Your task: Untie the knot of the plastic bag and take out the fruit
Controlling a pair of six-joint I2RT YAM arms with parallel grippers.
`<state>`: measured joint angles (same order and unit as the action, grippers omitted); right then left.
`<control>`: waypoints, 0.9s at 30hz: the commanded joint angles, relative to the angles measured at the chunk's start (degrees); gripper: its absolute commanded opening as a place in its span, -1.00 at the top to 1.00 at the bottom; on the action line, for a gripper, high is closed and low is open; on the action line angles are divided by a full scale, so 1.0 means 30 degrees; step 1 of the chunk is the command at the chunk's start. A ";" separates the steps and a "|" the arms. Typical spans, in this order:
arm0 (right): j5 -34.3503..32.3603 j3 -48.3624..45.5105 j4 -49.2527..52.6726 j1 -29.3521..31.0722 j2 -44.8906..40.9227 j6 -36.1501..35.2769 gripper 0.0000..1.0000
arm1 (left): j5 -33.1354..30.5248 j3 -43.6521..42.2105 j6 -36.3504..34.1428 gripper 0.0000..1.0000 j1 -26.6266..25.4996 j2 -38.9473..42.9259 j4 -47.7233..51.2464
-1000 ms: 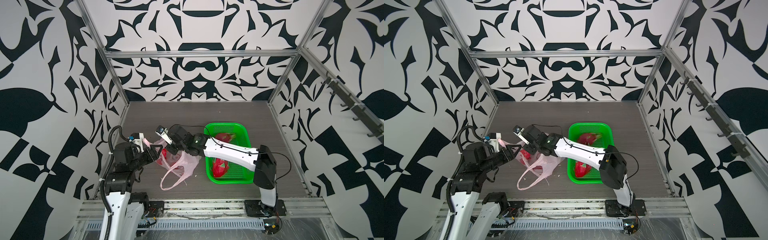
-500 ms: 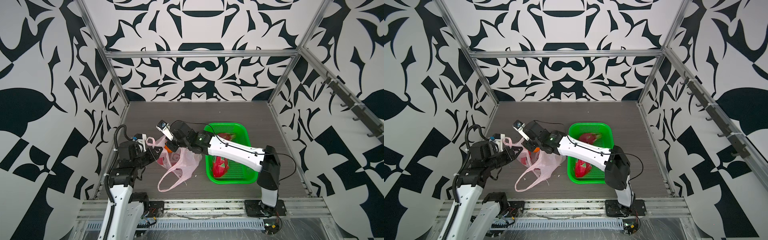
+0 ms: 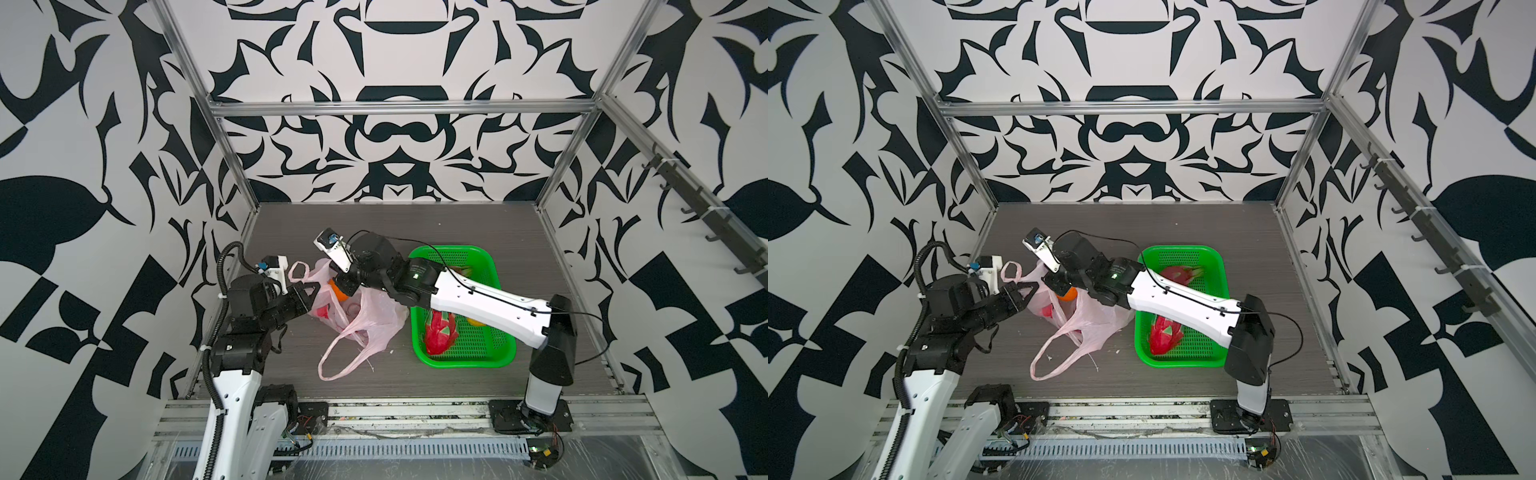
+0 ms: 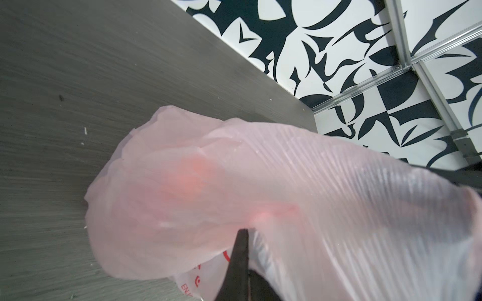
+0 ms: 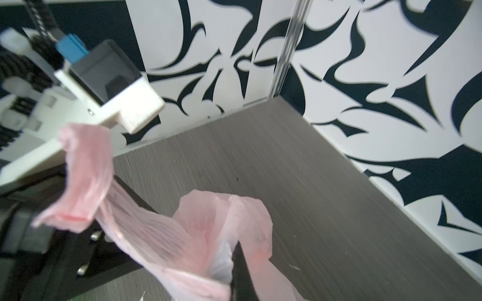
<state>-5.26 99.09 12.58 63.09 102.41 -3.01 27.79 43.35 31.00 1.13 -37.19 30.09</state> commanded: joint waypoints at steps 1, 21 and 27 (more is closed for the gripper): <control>-0.0853 -0.0782 -0.2765 0.0005 -0.1514 -0.0455 1.00 | -0.0535 0.1364 -0.1034 1.00 -0.0022 0.0006 0.1540; -0.2482 -0.6103 -0.3836 -0.0868 -0.2950 0.2349 1.00 | -0.2013 0.1391 -0.1551 1.00 -0.0012 -0.0270 0.3680; -0.2222 -0.5907 -0.0917 -0.0871 -0.3696 0.3195 0.39 | -0.1464 0.0958 -0.1162 1.00 -0.0024 0.0201 0.3923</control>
<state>-11.92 80.47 5.43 60.40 94.76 4.12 22.98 47.88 26.68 1.10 -37.47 40.10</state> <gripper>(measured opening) 0.258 0.045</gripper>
